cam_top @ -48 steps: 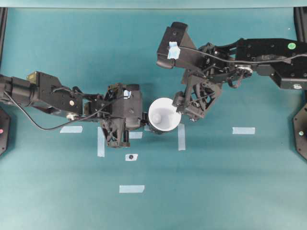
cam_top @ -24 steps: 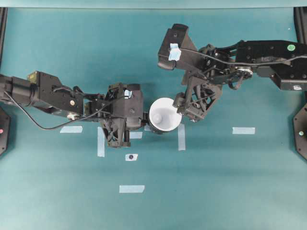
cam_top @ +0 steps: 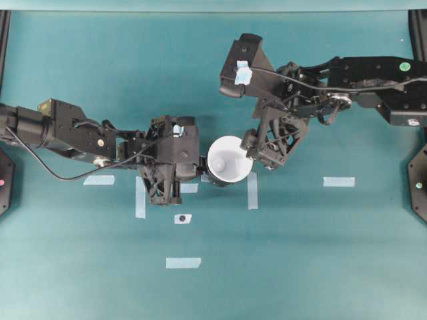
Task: Holding the cup holder with the left arm, the right arm places the cup into the cup holder.
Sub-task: 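Lower the holder with cup and open the left gripper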
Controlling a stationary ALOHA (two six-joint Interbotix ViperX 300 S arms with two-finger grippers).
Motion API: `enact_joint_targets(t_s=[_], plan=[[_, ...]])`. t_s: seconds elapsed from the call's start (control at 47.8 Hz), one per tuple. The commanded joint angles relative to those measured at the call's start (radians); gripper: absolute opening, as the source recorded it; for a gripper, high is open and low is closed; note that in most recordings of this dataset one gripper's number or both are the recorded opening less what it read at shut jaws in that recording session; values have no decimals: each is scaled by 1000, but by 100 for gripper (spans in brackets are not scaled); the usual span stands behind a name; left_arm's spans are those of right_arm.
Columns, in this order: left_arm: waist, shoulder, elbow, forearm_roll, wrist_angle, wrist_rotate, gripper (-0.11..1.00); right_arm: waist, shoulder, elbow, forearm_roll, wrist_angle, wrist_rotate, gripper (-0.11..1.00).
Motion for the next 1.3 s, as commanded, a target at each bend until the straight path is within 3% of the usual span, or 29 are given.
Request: enact_joint_targets(t_s=[0.0, 0.063, 0.188, 0.293, 1.275], plan=[[-2, -15, -23, 2, -3, -2, 27, 3, -60, -9, 2, -6, 9, 88], [-2, -15, -23, 2, 3, -3, 38, 3, -60, -9, 2, -5, 9, 88], [-2, -17, -26, 2, 9, -3, 70, 3, -57, -5, 6, -5, 9, 88], [-2, -20, -28, 2, 11, 0, 85, 3, -57, 0, 14, -5, 9, 88], [6, -153, 11, 2, 164, -2, 86, 3, -63, 5, 21, -2, 6, 88]])
